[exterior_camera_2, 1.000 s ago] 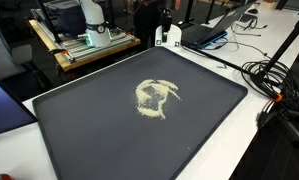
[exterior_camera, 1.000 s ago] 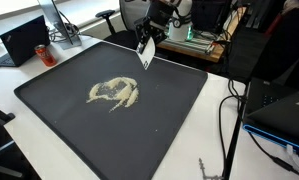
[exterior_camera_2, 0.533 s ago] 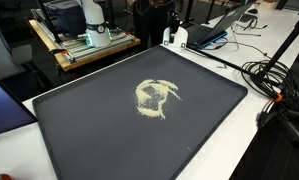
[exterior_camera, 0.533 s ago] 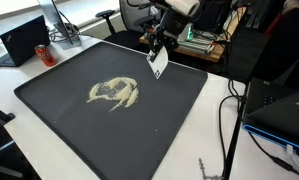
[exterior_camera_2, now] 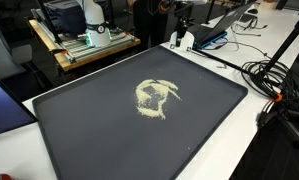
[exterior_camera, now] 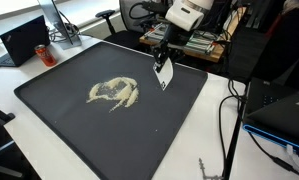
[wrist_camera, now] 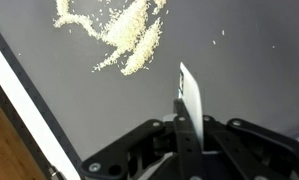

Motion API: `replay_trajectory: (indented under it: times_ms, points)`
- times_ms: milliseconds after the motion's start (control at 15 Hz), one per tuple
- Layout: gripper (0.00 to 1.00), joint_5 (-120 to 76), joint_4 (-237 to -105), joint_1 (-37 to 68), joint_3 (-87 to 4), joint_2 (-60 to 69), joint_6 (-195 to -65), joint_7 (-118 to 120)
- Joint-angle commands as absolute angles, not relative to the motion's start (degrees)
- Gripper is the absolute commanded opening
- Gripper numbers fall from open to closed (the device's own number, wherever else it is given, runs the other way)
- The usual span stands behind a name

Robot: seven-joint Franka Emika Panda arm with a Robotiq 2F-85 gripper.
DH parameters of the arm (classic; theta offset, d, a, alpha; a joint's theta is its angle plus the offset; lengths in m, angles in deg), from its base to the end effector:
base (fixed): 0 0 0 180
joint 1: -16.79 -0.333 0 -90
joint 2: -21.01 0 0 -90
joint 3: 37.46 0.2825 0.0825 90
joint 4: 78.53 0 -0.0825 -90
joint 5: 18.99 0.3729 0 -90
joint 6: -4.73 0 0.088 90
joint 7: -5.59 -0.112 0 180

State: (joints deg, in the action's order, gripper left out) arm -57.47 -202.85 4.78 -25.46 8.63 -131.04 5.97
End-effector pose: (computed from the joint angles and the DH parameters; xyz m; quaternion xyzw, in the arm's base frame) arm 0.5022 0.2138 0.2674 0.8784 0.4305 0.0418 0.2031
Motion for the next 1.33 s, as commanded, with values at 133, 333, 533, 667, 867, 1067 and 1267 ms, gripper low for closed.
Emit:
replay_trajectory:
  times_ms: [133, 333, 533, 667, 867, 1067, 1267]
  points:
    - [0.01, -48.1, -195.4, 5.7, -26.4, 5.2, -126.0, 15.9]
    - [0.01, -44.0, -193.3, 7.0, -27.2, 4.8, -125.1, 20.4]
    - [0.01, -39.2, -192.0, 9.0, -27.7, 4.6, -125.3, 24.6]
    - [0.01, -36.6, -191.4, 10.3, -28.2, 4.7, -125.4, 26.3]
    - [0.01, -33.0, -191.0, 12.5, -29.0, 5.3, -125.9, 28.0]
    - [0.01, -30.2, -191.7, 14.5, -30.3, 6.8, -127.9, 26.7]
    - [0.01, -27.2, -192.5, 16.2, -31.5, 8.4, -130.0, 25.9]
